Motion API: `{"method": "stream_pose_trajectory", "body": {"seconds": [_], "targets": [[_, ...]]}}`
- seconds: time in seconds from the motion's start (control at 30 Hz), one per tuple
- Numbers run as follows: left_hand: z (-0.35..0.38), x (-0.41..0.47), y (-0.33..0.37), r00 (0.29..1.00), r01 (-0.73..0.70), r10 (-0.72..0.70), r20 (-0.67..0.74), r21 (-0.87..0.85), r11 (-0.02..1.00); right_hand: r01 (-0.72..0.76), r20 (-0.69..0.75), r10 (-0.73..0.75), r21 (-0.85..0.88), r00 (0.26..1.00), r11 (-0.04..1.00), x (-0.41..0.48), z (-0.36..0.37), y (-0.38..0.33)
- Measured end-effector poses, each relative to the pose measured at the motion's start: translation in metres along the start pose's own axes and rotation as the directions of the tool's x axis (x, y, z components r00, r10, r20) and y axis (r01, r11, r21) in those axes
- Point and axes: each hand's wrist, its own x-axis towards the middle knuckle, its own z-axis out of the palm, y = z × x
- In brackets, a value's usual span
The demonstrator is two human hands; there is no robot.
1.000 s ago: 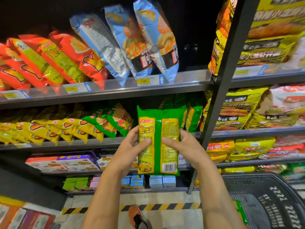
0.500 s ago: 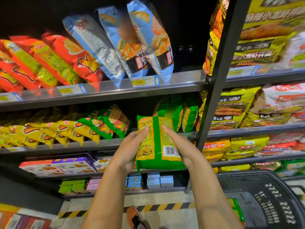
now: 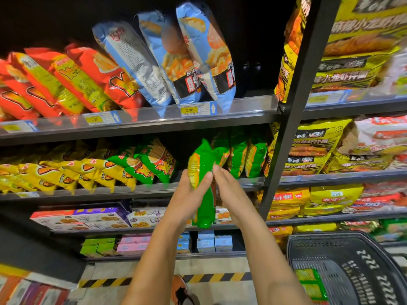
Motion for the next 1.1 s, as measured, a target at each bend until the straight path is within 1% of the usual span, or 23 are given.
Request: {"method": "stream_pose_trajectory", "body": {"seconds": [0.07,0.13,0.2,0.27,0.33,0.37,0.43,0.5,0.57,0.67,0.77,0.9,1.1], "targets": [[-0.008,0.001,-0.004,1.0,0.019,-0.02,-0.023,-0.047,0.999,-0.011,0.015,0.011,0.006,1.0,1.0,-0.001,-0.004,-0.004],[-0.014,0.001,-0.009,0.995,0.064,-0.072,-0.063,-0.118,0.991,-0.017,0.027,0.016,0.023,1.0,1.0,0.0,-0.009,-0.003],[-0.019,0.002,-0.012,0.989,0.098,-0.119,-0.092,-0.208,0.973,0.027,0.004,-0.027,0.037,1.0,0.999,0.003,-0.013,-0.001],[-0.026,0.004,-0.019,0.984,0.136,-0.164,-0.064,-0.315,0.939,0.056,-0.048,-0.053,0.049,0.997,0.997,0.005,-0.017,0.003],[-0.032,0.003,-0.023,0.984,0.162,-0.18,-0.013,-0.376,0.912,0.067,-0.083,-0.061,0.071,0.995,0.995,0.007,-0.02,0.006],[-0.034,0.001,-0.023,0.983,0.172,-0.184,0.01,-0.406,0.897,0.052,-0.075,-0.047,0.073,0.996,0.996,0.007,-0.02,0.007],[-0.035,-0.001,-0.023,0.979,0.194,-0.198,0.04,-0.456,0.869,-0.023,0.007,0.023,0.099,1.0,0.995,0.009,-0.02,0.011],[-0.035,0.0,-0.024,0.977,0.209,-0.207,0.054,-0.453,0.867,-0.087,0.124,0.068,0.152,0.99,0.985,0.009,-0.017,0.014],[-0.036,0.002,-0.025,0.975,0.22,-0.214,0.063,-0.43,0.875,-0.096,0.168,0.066,0.174,0.984,0.98,0.008,-0.013,0.013],[-0.04,0.005,-0.028,0.978,0.207,-0.196,0.07,-0.414,0.887,-0.013,0.087,-0.001,0.167,0.996,0.986,0.014,-0.011,0.016],[-0.045,0.008,-0.028,0.986,0.163,-0.16,0.041,-0.397,0.903,0.067,0.001,-0.067,0.103,0.998,0.992,0.021,-0.009,0.017],[-0.05,0.015,-0.028,0.99,0.141,-0.13,0.053,-0.327,0.934,0.091,-0.011,-0.091,0.078,0.996,0.993,0.03,-0.007,0.02],[-0.057,0.035,-0.034,0.988,0.135,-0.151,-0.027,-0.316,0.939,0.085,-0.025,-0.084,0.029,0.996,0.996,0.051,0.0,0.026]]}}
